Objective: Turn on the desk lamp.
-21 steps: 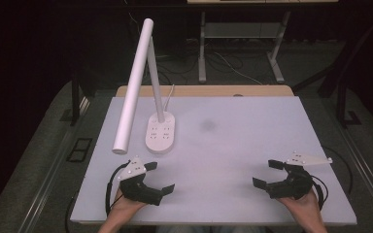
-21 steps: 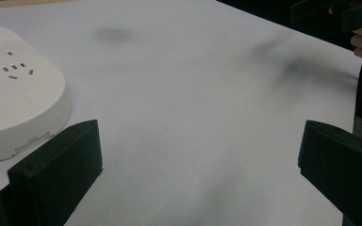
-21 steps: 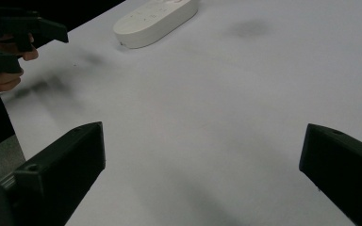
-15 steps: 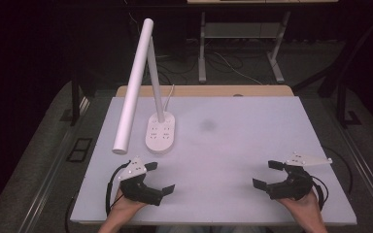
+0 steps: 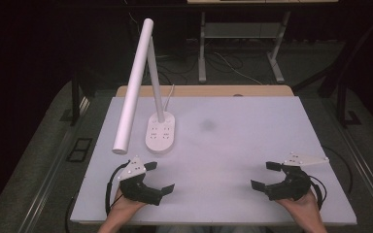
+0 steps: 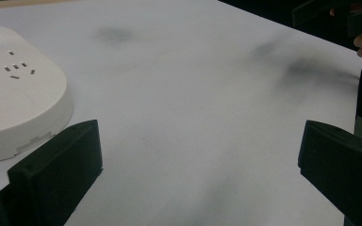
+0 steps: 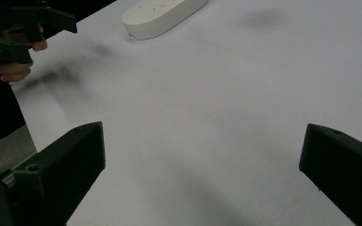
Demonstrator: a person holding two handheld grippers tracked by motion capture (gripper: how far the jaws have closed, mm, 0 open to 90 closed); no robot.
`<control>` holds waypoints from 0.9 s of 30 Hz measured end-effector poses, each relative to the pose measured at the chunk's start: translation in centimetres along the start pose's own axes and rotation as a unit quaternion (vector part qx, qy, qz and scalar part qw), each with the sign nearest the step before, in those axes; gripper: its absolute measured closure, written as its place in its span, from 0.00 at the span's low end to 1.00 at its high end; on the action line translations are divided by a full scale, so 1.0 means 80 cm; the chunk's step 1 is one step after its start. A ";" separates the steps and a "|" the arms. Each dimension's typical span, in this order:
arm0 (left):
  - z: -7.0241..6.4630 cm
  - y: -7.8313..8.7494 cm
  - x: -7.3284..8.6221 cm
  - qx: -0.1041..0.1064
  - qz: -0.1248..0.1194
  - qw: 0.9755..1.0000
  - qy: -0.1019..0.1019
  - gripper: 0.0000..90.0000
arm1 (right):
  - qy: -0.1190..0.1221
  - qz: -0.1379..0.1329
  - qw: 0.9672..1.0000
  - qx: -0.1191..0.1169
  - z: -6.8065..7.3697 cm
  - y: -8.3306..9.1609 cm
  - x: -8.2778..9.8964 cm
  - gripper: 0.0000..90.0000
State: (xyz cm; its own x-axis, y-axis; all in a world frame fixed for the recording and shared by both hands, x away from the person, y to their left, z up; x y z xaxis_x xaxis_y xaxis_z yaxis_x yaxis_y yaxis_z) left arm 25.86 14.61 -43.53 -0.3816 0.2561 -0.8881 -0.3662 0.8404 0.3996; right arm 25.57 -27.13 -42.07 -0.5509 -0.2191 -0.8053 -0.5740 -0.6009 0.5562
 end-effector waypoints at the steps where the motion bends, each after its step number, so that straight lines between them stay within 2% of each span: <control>1: 0.000 0.000 0.000 0.000 0.000 1.000 0.001 0.00 | -0.001 0.000 1.000 -0.001 0.000 0.000 0.000 0.01; 16: 0.001 0.000 0.001 -0.005 0.002 1.000 0.003 0.00 | -0.005 0.017 1.000 -0.010 0.007 -0.004 0.000 0.01; 27: 0.002 0.002 0.001 -0.008 -0.002 1.000 0.008 0.00 | 0.005 0.029 0.999 -0.017 0.012 -0.009 -0.012 0.01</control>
State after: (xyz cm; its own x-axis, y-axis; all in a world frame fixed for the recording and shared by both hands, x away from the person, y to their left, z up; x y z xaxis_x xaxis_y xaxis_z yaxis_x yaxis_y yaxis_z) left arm 25.91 14.82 -43.60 -0.3927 0.2451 -0.8864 -0.3818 0.8334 0.3996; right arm 25.96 -25.78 -41.50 -0.5769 -0.2619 -0.7737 -0.5196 -0.6132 0.5950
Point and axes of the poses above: each handheld gripper's, and its own axes: y roughly backward along the jaws, x roughly out of its underside, z roughly to its left, the point moved 2 cm from there along -y, roughly forward along the jaws, and after that the axes turned 8 degrees about x, right-handed, at the moved point
